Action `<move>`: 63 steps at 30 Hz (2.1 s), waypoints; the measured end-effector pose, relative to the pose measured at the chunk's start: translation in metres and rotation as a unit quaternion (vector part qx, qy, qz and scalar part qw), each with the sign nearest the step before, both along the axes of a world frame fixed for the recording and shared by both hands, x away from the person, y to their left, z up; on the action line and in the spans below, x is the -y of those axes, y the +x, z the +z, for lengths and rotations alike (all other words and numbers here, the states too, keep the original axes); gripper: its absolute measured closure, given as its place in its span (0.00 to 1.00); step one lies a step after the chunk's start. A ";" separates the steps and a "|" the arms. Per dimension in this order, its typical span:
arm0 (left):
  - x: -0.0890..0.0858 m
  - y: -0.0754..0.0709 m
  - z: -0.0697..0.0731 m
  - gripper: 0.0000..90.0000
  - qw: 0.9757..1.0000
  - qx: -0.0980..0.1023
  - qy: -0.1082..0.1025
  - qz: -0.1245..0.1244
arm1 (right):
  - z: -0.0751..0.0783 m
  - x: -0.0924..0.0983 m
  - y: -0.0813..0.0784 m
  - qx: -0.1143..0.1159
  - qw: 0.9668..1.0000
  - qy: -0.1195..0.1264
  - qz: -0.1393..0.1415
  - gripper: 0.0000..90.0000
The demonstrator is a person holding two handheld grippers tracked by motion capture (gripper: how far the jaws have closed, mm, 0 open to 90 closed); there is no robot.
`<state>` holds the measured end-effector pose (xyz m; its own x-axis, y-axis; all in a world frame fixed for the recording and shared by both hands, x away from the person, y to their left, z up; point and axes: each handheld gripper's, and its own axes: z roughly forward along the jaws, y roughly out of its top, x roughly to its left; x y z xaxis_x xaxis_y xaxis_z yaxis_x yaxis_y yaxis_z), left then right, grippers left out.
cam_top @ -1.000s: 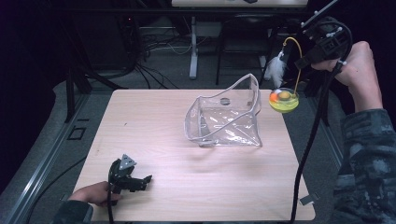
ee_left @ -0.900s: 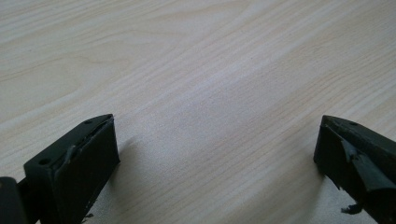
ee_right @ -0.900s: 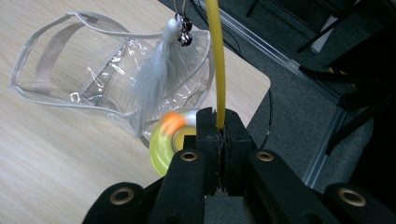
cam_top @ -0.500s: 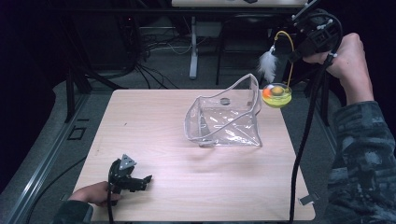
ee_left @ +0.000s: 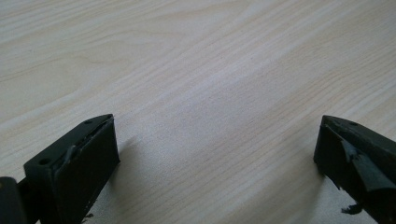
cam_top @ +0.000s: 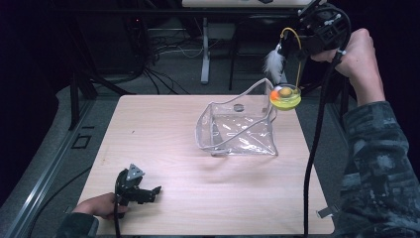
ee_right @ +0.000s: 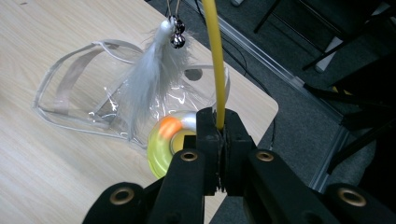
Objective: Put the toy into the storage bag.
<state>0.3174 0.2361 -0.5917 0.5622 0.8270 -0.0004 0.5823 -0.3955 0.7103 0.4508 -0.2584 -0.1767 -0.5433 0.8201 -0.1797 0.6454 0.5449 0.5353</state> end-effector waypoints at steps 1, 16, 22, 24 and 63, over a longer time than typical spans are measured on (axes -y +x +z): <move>0.000 0.000 0.000 0.00 1.000 0.000 0.000 0.000 | 0.000 0.000 0.000 0.000 1.000 0.000 0.000 0.98; 0.000 0.000 0.000 0.00 1.000 0.000 0.000 0.000 | -0.001 -0.034 0.008 0.000 1.000 0.005 0.021 0.98; 0.000 0.000 0.000 0.00 1.000 0.000 0.001 0.000 | -0.006 -0.052 0.013 0.000 0.999 0.009 0.035 0.98; 0.000 0.000 0.000 0.00 1.000 0.000 0.001 0.000 | -0.009 -0.055 0.014 -0.001 0.999 0.010 0.038 0.98; 0.000 0.000 0.000 0.00 1.000 0.000 0.000 0.000 | -0.094 -0.073 0.039 -0.056 0.997 0.014 0.052 0.98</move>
<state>0.3173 0.2361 -0.5917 0.5619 0.8272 0.0005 0.5823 -0.3960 0.7100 0.4900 -0.1853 -0.2704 -0.6409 0.7621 -0.0917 0.6427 0.5981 0.4788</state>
